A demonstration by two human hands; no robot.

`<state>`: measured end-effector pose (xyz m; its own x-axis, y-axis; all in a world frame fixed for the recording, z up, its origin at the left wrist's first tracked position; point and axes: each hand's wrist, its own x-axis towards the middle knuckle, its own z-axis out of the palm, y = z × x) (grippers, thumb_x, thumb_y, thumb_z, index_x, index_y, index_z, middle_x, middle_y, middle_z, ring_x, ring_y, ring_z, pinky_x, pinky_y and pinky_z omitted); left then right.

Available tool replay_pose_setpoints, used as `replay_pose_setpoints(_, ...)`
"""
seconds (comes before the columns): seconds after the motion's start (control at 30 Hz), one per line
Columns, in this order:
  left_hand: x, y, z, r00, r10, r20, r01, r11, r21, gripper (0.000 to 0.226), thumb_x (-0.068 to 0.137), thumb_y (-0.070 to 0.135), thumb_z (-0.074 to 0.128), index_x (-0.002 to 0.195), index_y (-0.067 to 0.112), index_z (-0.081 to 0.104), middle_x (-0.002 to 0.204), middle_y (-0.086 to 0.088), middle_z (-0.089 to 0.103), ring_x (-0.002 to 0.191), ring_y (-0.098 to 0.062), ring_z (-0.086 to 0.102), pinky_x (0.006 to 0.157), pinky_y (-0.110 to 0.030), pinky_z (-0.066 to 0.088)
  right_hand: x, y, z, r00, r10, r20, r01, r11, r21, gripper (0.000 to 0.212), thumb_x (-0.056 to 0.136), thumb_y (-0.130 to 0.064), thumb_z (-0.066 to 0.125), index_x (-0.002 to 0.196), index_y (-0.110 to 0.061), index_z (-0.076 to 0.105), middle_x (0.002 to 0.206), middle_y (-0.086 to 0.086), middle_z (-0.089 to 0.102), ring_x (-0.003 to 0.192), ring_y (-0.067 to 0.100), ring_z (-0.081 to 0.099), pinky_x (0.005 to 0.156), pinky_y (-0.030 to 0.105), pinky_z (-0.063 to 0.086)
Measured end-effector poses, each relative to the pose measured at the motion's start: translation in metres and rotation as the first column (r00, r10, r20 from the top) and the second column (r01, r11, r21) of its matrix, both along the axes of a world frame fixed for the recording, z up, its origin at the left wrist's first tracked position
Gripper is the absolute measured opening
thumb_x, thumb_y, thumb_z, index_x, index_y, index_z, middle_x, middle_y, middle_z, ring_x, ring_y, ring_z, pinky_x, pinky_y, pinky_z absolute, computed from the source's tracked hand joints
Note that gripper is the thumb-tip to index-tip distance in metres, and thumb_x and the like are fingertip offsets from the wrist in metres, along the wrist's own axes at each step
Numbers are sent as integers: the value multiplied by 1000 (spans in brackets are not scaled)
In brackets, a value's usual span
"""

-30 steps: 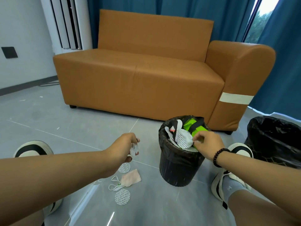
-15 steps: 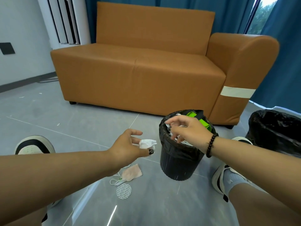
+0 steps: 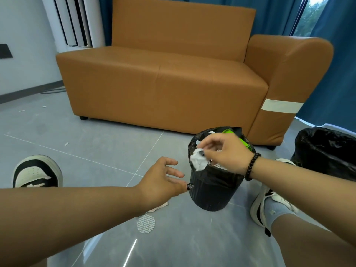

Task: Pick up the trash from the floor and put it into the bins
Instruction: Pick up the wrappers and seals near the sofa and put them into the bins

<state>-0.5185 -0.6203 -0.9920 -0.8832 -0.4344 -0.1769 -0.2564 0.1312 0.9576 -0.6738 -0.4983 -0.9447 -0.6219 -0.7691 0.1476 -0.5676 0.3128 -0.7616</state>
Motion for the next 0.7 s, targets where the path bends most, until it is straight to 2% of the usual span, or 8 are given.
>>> replay_pose_setpoints(0.1, 1, -4, -8, 997, 5, 75, -4, 1000, -15, 55, 79, 14, 76, 122, 23, 44, 109, -1, 62, 91, -21, 66, 84, -37, 57, -27, 12, -1, 962, -199, -185, 195, 980, -40, 22, 83, 2, 62, 83, -19, 69, 74, -4, 65, 65, 9, 58, 62, 18, 49)
replay_pose_setpoints(0.2, 3, -7, -19, 991, 9, 136, -9, 1000, 1, 51, 81, 12, 73, 124, 20, 46, 105, 0, 65, 86, -17, 65, 75, -28, 57, -46, 22, -18, 905, -296, -307, 329, 942, 62, 21, 83, -3, 62, 78, -24, 66, 71, -14, 61, 63, 1, 53, 57, 9, 38)
replay_pose_setpoints(0.3, 3, -7, -27, 983, -10, 183, 9, 1000, 7, 48, 82, 9, 71, 122, 20, 47, 102, 2, 67, 77, -13, 63, 64, -20, 52, -58, 28, -41, 906, -230, -357, 313, 930, 194, 19, 82, -2, 64, 78, -21, 68, 70, -17, 56, 64, -3, 50, 57, 6, 35)
replay_pose_setpoints(0.37, 2, -7, -33, 977, -25, 210, 25, 1000, 4, 47, 82, 6, 70, 121, 21, 47, 102, 1, 67, 83, -14, 66, 67, -21, 53, -61, 28, -47, 912, -116, -392, 249, 919, 307, 18, 83, -2, 62, 87, -15, 73, 71, -17, 53, 64, -3, 48, 61, 8, 34)
replay_pose_setpoints(0.47, 2, -14, -44, 970, -45, 237, 41, 999, 23, 46, 82, 4, 69, 118, 21, 48, 100, -1, 69, 89, -15, 69, 67, -22, 53, -63, 24, -46, 924, 18, -383, 164, 884, 438, 21, 87, -5, 58, 91, -17, 75, 82, -8, 59, 69, 3, 50, 71, 15, 38)
replay_pose_setpoints(0.53, 2, -23, -53, 967, -35, 251, 26, 999, 41, 45, 81, 1, 68, 117, 20, 49, 97, -3, 70, 87, -16, 70, 66, -23, 52, -64, 22, -43, 916, -14, -402, 182, 905, 384, 21, 84, -6, 58, 88, -18, 75, 86, -7, 62, 70, 6, 54, 72, 19, 42)
replay_pose_setpoints(0.6, 2, -37, -63, 962, -2, 273, -7, 999, 31, 43, 81, -2, 65, 116, 17, 50, 94, -4, 71, 88, -19, 69, 65, -25, 51, -63, 20, -40, 869, -80, -489, 216, 950, 227, 20, 81, -5, 59, 85, -17, 75, 83, -9, 60, 70, 5, 51, 74, 20, 41)
replay_pose_setpoints(0.7, 1, -64, -79, 950, 46, 307, -36, 999, -38, 39, 82, -5, 60, 115, 12, 49, 90, -5, 70, 81, -21, 67, 61, -26, 51, -41, 10, -33, 799, -75, -596, 92, 996, -2, 18, 76, -5, 58, 79, -15, 72, 75, -12, 52, 63, 0, 46, 69, 21, 38)
